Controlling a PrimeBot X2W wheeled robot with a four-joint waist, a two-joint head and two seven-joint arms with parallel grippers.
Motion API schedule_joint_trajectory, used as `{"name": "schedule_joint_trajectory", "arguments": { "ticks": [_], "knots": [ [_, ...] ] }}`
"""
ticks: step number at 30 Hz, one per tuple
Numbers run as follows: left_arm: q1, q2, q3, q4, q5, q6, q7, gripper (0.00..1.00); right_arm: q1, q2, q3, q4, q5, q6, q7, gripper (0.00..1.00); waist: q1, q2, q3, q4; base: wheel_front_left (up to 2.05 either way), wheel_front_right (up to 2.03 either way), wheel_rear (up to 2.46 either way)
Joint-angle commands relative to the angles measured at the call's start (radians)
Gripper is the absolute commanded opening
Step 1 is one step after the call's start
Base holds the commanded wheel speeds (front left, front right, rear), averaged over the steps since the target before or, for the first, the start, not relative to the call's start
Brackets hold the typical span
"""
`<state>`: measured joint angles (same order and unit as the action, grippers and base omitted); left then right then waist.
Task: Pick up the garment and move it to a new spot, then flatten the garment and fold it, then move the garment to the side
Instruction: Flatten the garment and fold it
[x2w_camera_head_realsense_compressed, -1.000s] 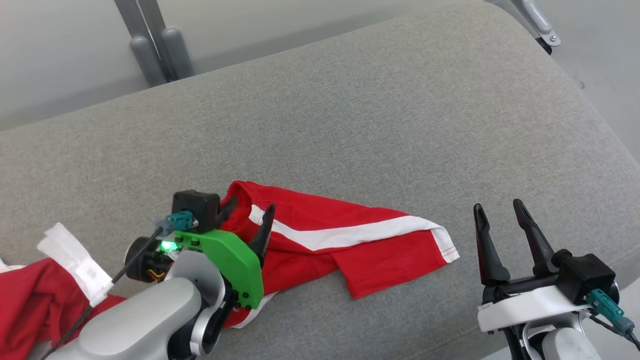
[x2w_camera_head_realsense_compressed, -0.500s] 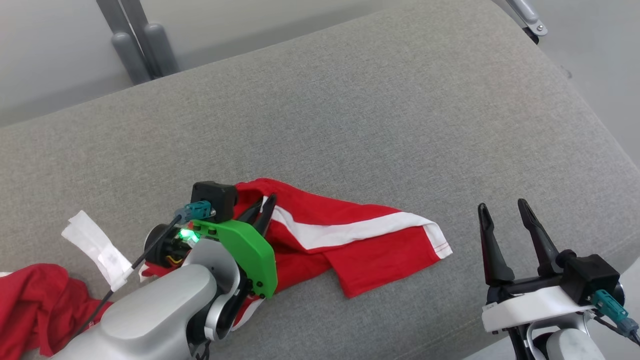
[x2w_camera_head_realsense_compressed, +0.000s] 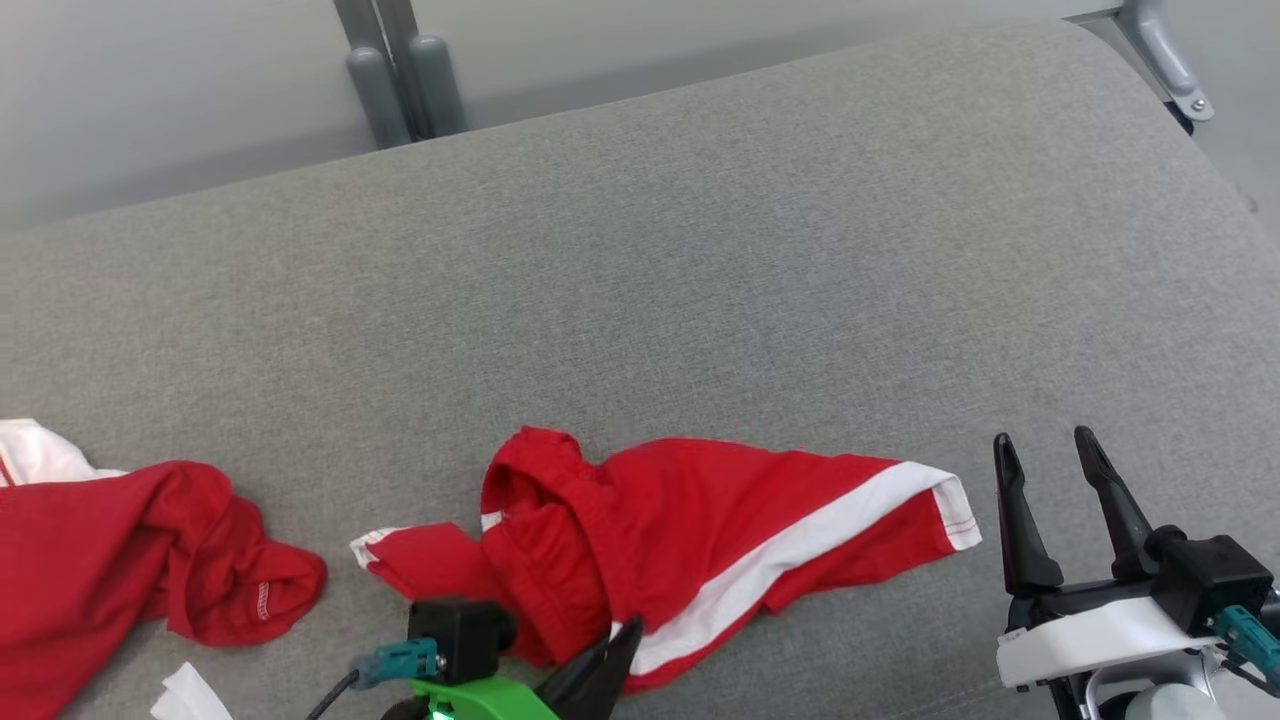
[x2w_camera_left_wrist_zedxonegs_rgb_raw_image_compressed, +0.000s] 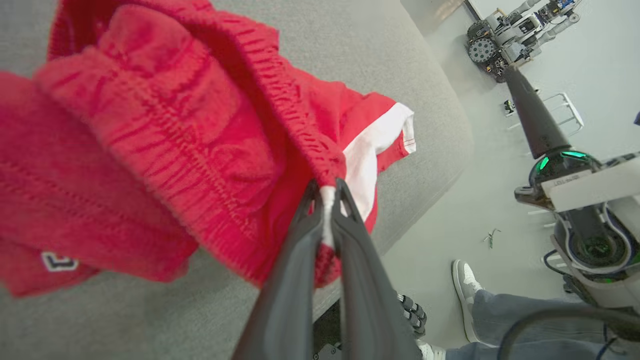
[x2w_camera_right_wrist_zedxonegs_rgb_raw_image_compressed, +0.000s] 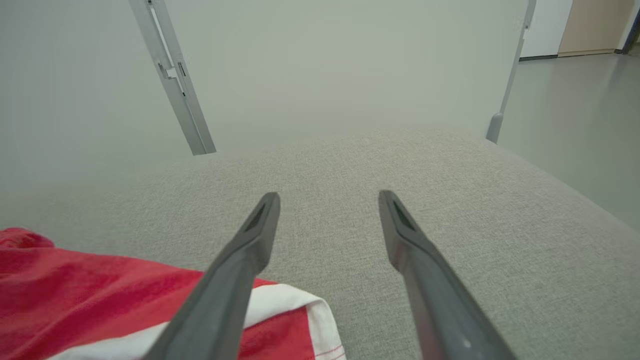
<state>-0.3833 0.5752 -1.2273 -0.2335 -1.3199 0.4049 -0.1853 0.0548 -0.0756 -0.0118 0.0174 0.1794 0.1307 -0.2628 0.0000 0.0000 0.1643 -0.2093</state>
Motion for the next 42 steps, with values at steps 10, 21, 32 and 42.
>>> {"name": "schedule_joint_trajectory", "arguments": {
  "ticks": [10, 21, 32, 42],
  "knots": [
    [0.093, -0.078, 0.024, 0.262, -0.073, -0.14, -0.041, 0.94, -0.031, -0.02, 0.008, 0.006, -0.005, 0.0, -0.003, 1.0, 0.0, 0.0, 0.012, 0.063, 0.0, 0.0, 0.0],
    [0.039, 0.044, 0.16, -0.004, -0.003, -0.104, -0.071, 1.0, -0.004, -0.022, 0.002, 0.003, -0.009, 0.0, -0.003, 1.0, 0.0, 0.0, -0.008, 0.065, 0.0, 0.0, 0.0],
    [-0.079, 0.048, 0.15, 0.216, -0.081, -0.131, 0.155, 1.0, -0.043, -0.012, 0.038, 0.013, -0.003, 0.0, -0.003, 1.0, 0.0, 0.0, 0.006, 0.04, 0.0, 0.0, 0.0],
    [-0.143, -0.117, 0.06, 0.478, -0.063, -0.252, 0.251, 0.0, -0.056, -0.003, 0.052, 0.028, 0.009, 0.0, -0.003, 1.0, 0.0, 0.0, 0.011, -0.024, 0.0, 0.0, 0.0]
  ]
}}
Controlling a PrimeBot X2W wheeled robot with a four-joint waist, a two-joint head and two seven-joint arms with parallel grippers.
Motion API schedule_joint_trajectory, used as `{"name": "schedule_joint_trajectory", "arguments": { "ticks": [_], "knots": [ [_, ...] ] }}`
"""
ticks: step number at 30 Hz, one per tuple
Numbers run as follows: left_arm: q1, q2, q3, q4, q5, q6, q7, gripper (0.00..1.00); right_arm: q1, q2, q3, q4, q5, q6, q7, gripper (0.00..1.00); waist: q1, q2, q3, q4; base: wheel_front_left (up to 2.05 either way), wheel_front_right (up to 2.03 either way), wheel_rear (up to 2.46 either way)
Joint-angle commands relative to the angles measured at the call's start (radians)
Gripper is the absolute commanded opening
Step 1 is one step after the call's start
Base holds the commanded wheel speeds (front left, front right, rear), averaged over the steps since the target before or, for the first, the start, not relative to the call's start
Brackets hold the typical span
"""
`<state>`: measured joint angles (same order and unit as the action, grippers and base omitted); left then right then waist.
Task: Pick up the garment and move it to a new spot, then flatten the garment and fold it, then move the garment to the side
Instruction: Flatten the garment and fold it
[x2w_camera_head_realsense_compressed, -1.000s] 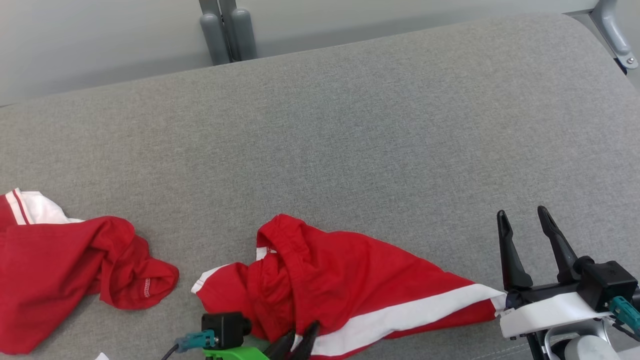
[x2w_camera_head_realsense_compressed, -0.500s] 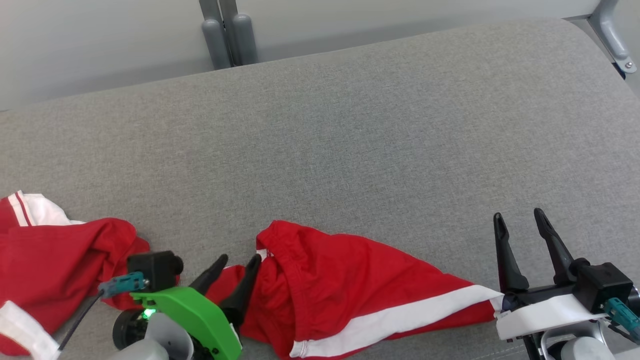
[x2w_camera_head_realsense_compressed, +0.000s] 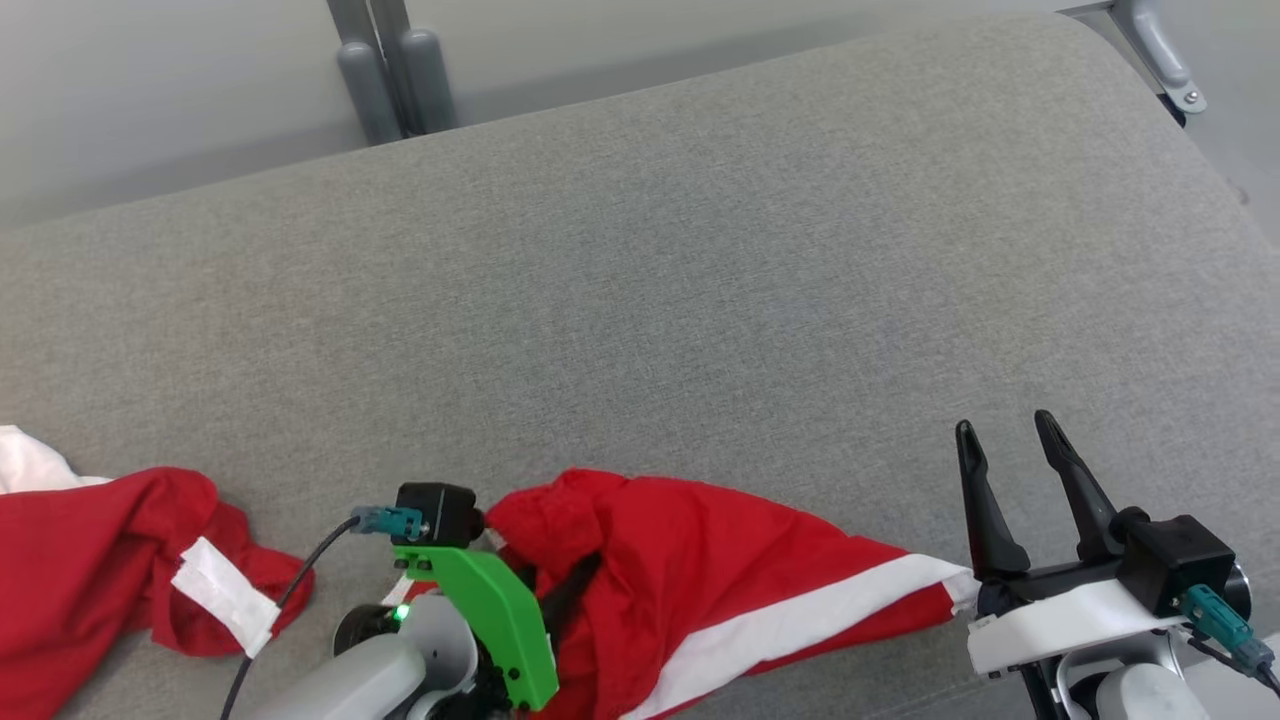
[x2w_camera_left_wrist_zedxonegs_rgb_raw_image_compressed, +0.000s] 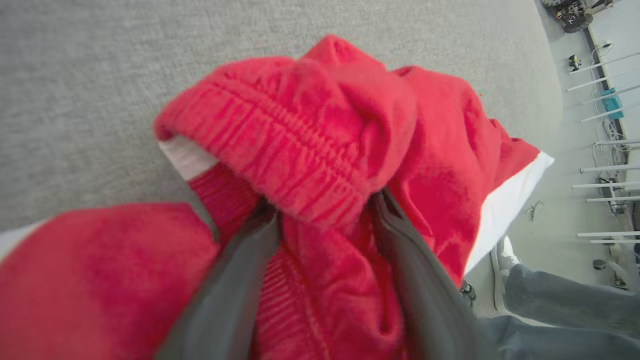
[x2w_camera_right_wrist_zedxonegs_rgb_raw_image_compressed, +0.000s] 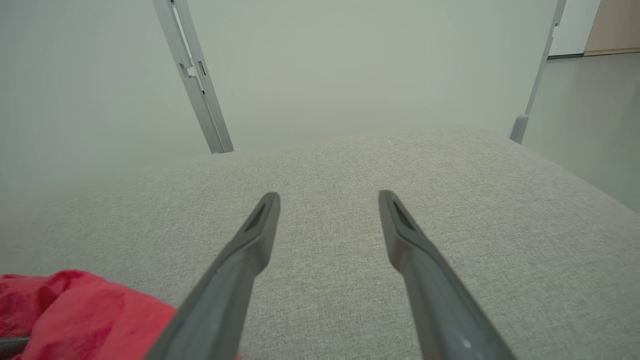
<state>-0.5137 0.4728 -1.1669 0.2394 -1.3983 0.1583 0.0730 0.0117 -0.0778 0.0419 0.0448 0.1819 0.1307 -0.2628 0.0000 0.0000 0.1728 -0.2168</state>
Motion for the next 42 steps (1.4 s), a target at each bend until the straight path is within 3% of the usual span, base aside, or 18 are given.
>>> {"name": "schedule_joint_trajectory", "arguments": {
  "ticks": [1, 6, 8, 13, 19, 22, 23, 24, 25, 30, 33, 37, 39, 42],
  "knots": [
    [-0.024, -0.027, 0.011, 0.012, 0.023, -0.019, -0.037, 0.0, -0.013, -0.001, -0.003, 0.001, 0.007, 0.0, -0.003, 1.0, 0.0, 0.0, 0.002, -0.022, 0.0, 0.0, 0.0],
    [-0.095, -0.069, 0.069, 0.043, 0.077, -0.071, -0.164, 0.0, -0.003, -0.009, -0.004, -0.001, 0.006, 0.0, -0.003, 1.0, 0.0, 0.0, 0.002, -0.043, 0.0, 0.0, 0.0],
    [-0.135, -0.077, 0.092, 0.072, 0.094, -0.072, -0.2, 0.0, -0.005, -0.015, -0.003, -0.001, 0.004, 0.0, -0.003, 1.0, 0.0, 0.0, 0.003, -0.052, 0.0, 0.0, 0.0],
    [-0.234, -0.102, 0.135, 0.187, 0.101, -0.095, -0.213, 0.0, -0.03, -0.022, 0.01, -0.002, 0.004, 0.0, -0.003, 1.0, 0.0, 0.0, 0.023, -0.082, 0.0, 0.0, 0.0],
    [-0.314, -0.133, 0.181, 0.363, 0.09, -0.205, -0.262, 0.0, -0.046, -0.025, 0.018, 0.001, 0.004, 0.0, -0.003, 1.0, 0.0, 0.0, 0.049, -0.111, 0.0, 0.0, 0.0],
    [-0.314, -0.147, 0.185, 0.475, 0.094, -0.231, -0.284, 0.0, -0.045, -0.025, 0.013, 0.003, 0.003, 0.0, -0.003, 1.0, 0.0, 0.0, 0.05, -0.114, 0.0, 0.0, 0.0],
    [-0.305, -0.151, 0.179, 0.515, 0.096, -0.233, -0.279, 0.94, -0.043, -0.025, 0.012, 0.003, 0.003, 0.0, -0.003, 1.0, 0.0, 0.0, 0.049, -0.114, 0.0, 0.0, 0.0],
    [-0.297, -0.153, 0.17, 0.545, 0.1, -0.236, -0.269, 1.0, -0.041, -0.025, 0.011, 0.004, 0.003, 0.0, -0.003, 1.0, 0.0, 0.0, 0.048, -0.114, 0.0, 0.0, 0.0],
    [-0.288, -0.155, 0.161, 0.577, 0.106, -0.238, -0.264, 1.0, -0.039, -0.025, 0.01, 0.003, 0.002, 0.0, -0.003, 1.0, 0.0, 0.0, 0.046, -0.114, 0.0, 0.0, 0.0],
    [-0.254, -0.151, 0.159, 0.647, 0.149, -0.18, -0.319, 1.0, -0.019, -0.023, -0.013, 0.0, -0.002, 0.0, -0.003, 1.0, 0.0, 0.0, 0.029, -0.097, 0.0, 0.0, 0.0],
    [-0.209, -0.136, 0.188, 0.612, 0.165, -0.113, -0.334, 1.0, -0.005, -0.018, -0.028, -0.005, -0.007, 0.0, -0.003, 1.0, 0.0, 0.0, 0.016, -0.077, 0.0, 0.0, 0.0],
    [-0.131, -0.121, 0.257, 0.457, 0.198, -0.033, -0.339, 1.0, 0.01, -0.014, -0.032, -0.01, -0.003, 0.0, -0.003, 1.0, 0.0, 0.0, 0.01, -0.056, 0.0, 0.0, 0.0],
    [-0.052, -0.104, 0.301, 0.335, 0.235, 0.028, -0.338, 1.0, 0.011, -0.011, -0.026, -0.012, -0.004, 0.0, -0.003, 1.0, 0.0, 0.0, 0.011, -0.052, 0.0, 0.0, 0.0],
    [0.039, -0.097, 0.303, 0.151, 0.283, 0.055, -0.337, 1.0, 0.009, -0.011, -0.027, -0.016, -0.004, 0.0, -0.003, 1.0, 0.0, 0.0, 0.016, -0.047, 0.0, 0.0, 0.0]
  ]
}}
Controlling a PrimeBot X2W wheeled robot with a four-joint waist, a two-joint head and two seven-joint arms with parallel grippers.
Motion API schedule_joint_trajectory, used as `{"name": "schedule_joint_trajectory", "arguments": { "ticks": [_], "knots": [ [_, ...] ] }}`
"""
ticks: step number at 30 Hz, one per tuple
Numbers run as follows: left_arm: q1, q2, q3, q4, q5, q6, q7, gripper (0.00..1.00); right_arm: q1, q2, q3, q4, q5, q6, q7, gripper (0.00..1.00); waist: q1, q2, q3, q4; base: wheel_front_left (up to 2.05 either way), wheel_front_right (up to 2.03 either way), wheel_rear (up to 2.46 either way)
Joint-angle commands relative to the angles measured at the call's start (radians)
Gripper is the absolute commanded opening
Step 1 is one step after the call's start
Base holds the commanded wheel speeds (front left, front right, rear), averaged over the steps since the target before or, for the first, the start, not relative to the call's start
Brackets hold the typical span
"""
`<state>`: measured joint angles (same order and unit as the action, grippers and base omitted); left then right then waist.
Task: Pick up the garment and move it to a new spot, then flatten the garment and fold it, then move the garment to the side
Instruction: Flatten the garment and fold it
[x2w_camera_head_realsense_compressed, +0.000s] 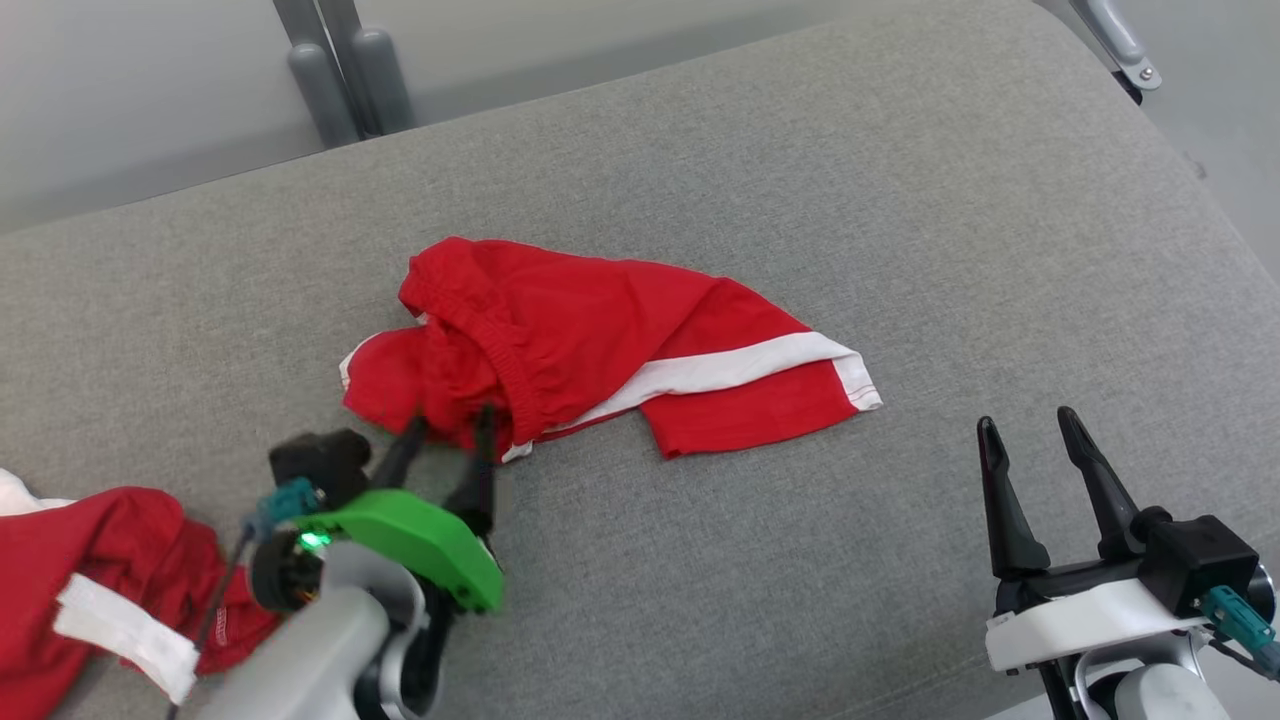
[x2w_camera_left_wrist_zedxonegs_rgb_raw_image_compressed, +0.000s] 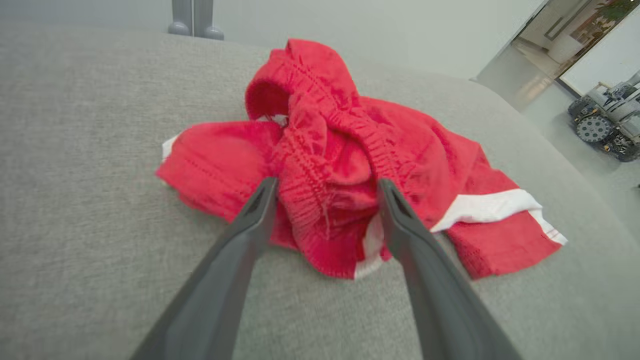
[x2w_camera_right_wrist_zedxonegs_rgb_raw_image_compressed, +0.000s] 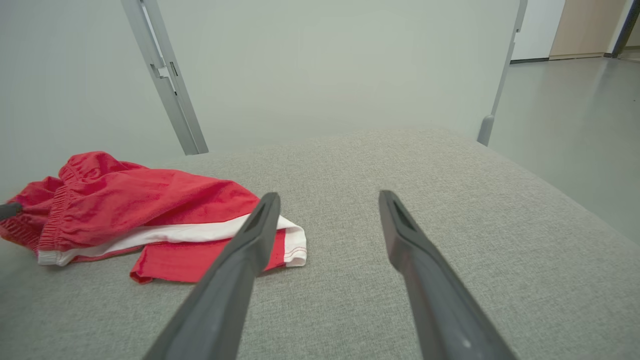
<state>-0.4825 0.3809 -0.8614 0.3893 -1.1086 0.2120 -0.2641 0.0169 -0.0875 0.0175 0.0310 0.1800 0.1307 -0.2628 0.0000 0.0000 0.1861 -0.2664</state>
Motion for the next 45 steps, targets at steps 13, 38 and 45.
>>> {"name": "schedule_joint_trajectory", "arguments": {
  "ticks": [13, 38, 45],
  "knots": [
    [0.053, -0.003, -0.09, -0.045, 0.08, 0.092, 0.039, 1.0, -0.021, -0.001, 0.015, 0.001, 0.006, 0.0, -0.003, 1.0, 0.0, 0.0, 0.024, -0.028, 0.0, 0.0, 0.0],
    [0.205, 0.005, -0.025, -0.141, -0.061, -0.033, 0.054, 0.0, 0.021, -0.001, -0.01, 0.003, 0.0, 0.0, -0.003, 1.0, 0.0, 0.0, 0.0, 0.033, 0.0, 0.0, 0.0],
    [0.287, 0.058, 0.013, -0.232, -0.121, -0.008, 0.065, 1.0, -0.004, -0.003, 0.005, 0.006, -0.004, 0.0, -0.003, 1.0, 0.0, 0.0, 0.005, 0.068, 0.0, 0.0, 0.0]
  ]
}}
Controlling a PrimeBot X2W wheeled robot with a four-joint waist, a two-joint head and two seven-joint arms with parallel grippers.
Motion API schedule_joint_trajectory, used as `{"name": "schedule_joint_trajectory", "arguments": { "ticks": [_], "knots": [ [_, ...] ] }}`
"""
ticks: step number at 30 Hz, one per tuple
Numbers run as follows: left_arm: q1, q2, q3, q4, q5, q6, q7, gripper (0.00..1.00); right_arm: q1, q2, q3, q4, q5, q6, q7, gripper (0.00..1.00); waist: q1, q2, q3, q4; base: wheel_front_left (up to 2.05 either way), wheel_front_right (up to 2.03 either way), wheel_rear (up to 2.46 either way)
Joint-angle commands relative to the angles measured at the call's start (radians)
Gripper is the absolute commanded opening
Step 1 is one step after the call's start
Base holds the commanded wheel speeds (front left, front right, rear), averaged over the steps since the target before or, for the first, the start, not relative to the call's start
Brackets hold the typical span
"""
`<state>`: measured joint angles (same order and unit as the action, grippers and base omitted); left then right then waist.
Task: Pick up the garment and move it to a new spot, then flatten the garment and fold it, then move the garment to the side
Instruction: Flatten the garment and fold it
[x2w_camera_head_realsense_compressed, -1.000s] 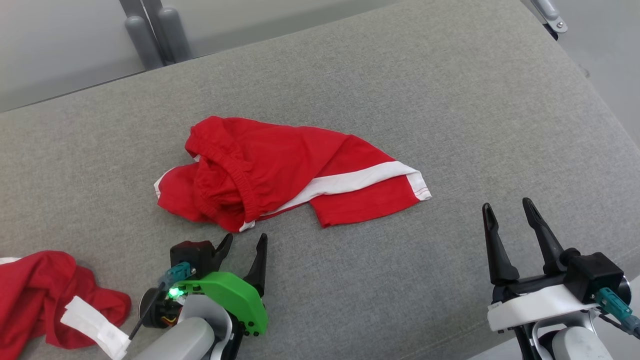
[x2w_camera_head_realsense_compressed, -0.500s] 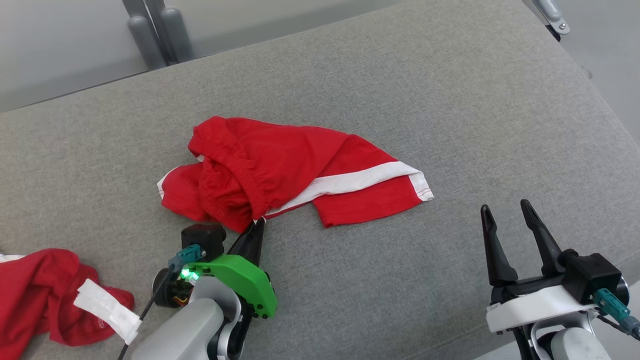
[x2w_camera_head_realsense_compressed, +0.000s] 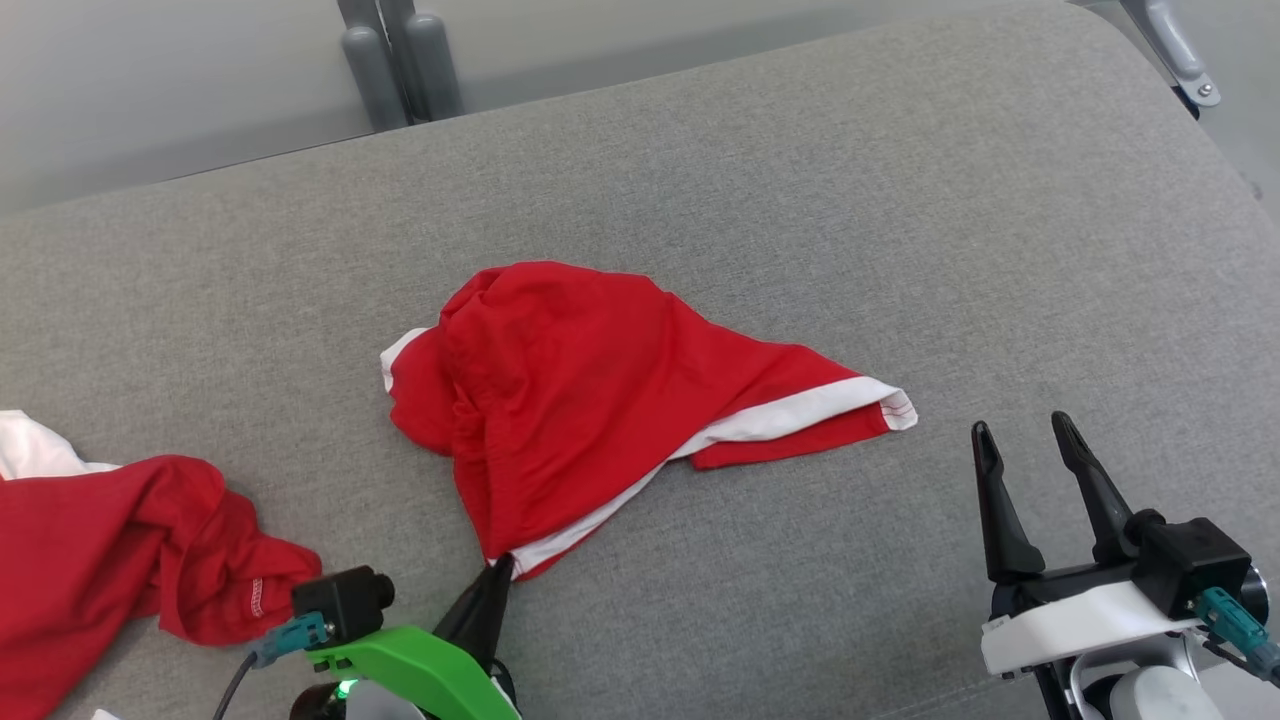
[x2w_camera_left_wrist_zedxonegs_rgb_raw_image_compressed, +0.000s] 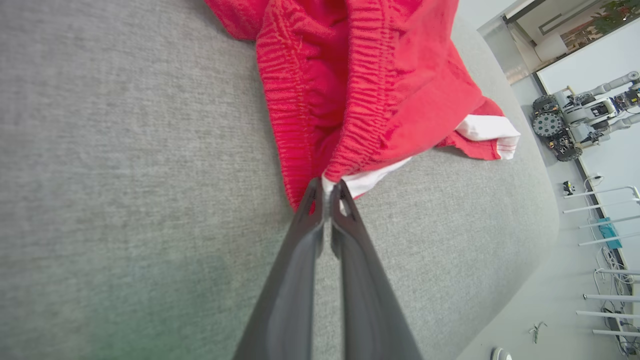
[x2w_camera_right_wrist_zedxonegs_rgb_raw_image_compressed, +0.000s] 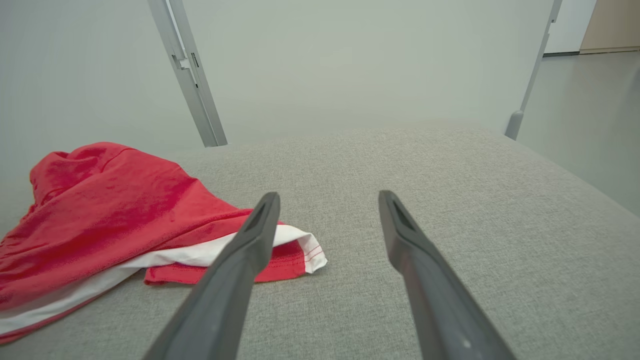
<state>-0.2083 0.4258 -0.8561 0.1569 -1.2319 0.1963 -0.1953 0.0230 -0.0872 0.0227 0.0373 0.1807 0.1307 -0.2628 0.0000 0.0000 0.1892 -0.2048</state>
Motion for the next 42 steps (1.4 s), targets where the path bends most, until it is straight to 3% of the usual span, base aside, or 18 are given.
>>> {"name": "schedule_joint_trajectory", "arguments": {
  "ticks": [1, 4, 7, 9, 12, 16, 20, 26, 29, 34, 37, 41, 42],
  "knots": [
    [0.017, 0.018, 0.014, -0.002, 0.002, 0.019, -0.009, 1.0, -0.013, -0.004, 0.002, 0.0, -0.005, 0.0, -0.003, 1.0, 0.0, 0.0, 0.002, 0.008, 0.0, 0.0, 0.0],
    [0.005, 0.067, -0.017, -0.009, 0.076, 0.086, 0.005, 1.0, -0.019, -0.006, 0.008, 0.0, -0.003, 0.0, -0.003, 1.0, 0.0, 0.0, 0.001, 0.003, 0.0, 0.0, 0.0],
    [-0.017, 0.134, -0.076, -0.08, 0.171, 0.203, 0.061, 1.0, -0.018, -0.007, -0.001, -0.002, 0.0, 0.0, -0.003, 1.0, 0.0, 0.0, 0.001, -0.011, 0.0, 0.0, 0.0],
    [-0.04, 0.167, -0.098, -0.175, 0.211, 0.243, 0.096, 1.0, -0.008, -0.003, -0.009, -0.005, 0.001, 0.0, -0.003, 1.0, 0.0, 0.0, 0.001, -0.017, 0.0, 0.0, 0.0],
    [-0.118, 0.191, -0.148, -0.301, 0.291, 0.262, 0.163, 1.0, -0.002, 0.003, -0.011, -0.007, 0.002, 0.0, -0.003, 1.0, 0.0, 0.0, 0.009, -0.028, 0.0, 0.0, 0.0],
    [-0.284, 0.118, -0.233, -0.33, 0.387, 0.226, 0.272, 1.0, -0.031, 0.008, 0.007, 0.0, 0.005, 0.0, -0.003, 1.0, 0.0, 0.0, 0.026, -0.065, 0.0, 0.0, 0.0],
    [-0.437, -0.043, -0.298, -0.241, 0.437, 0.161, 0.334, 1.0, -0.058, 0.018, 0.016, -0.002, 0.01, 0.0, -0.003, 1.0, 0.0, 0.0, 0.048, -0.121, 0.0, 0.0, 0.0],
    [-0.615, -0.242, -0.373, 0.06, 0.483, 0.019, 0.385, 1.0, -0.074, 0.029, 0.026, 0.01, 0.022, 0.0, -0.003, 1.0, 0.0, 0.0, 0.076, -0.206, 0.0, 0.0, 0.0],
    [-0.663, -0.304, -0.394, 0.219, 0.507, -0.04, 0.396, 1.0, -0.071, 0.033, 0.036, 0.018, 0.025, 0.0, -0.003, 1.0, 0.0, 0.0, 0.081, -0.243, 0.0, 0.0, 0.0],
    [-0.739, -0.359, -0.408, 0.458, 0.563, -0.085, 0.366, 1.0, -0.081, 0.035, 0.061, 0.031, 0.034, 0.0, -0.003, 1.0, 0.0, 0.0, 0.086, -0.299, 0.0, 0.0, 0.0],
    [-0.766, -0.368, -0.411, 0.565, 0.584, -0.1, 0.348, 1.0, -0.081, 0.036, 0.073, 0.033, 0.047, 0.0, -0.003, 1.0, 0.0, 0.0, 0.086, -0.315, 0.0, 0.0, 0.0],
    [-0.76, -0.374, -0.419, 0.68, 0.6, -0.153, 0.36, 1.0, -0.079, 0.036, 0.08, 0.037, 0.055, 0.0, -0.003, 1.0, 0.0, 0.0, 0.082, -0.33, 0.0, 0.0, 0.0],
    [-0.752, -0.374, -0.421, 0.697, 0.608, -0.168, 0.37, 0.69, -0.078, 0.036, 0.079, 0.038, 0.055, 0.0, -0.003, 1.0, 0.0, 0.0, 0.081, -0.332, 0.0, 0.0, 0.0]
  ]
}}
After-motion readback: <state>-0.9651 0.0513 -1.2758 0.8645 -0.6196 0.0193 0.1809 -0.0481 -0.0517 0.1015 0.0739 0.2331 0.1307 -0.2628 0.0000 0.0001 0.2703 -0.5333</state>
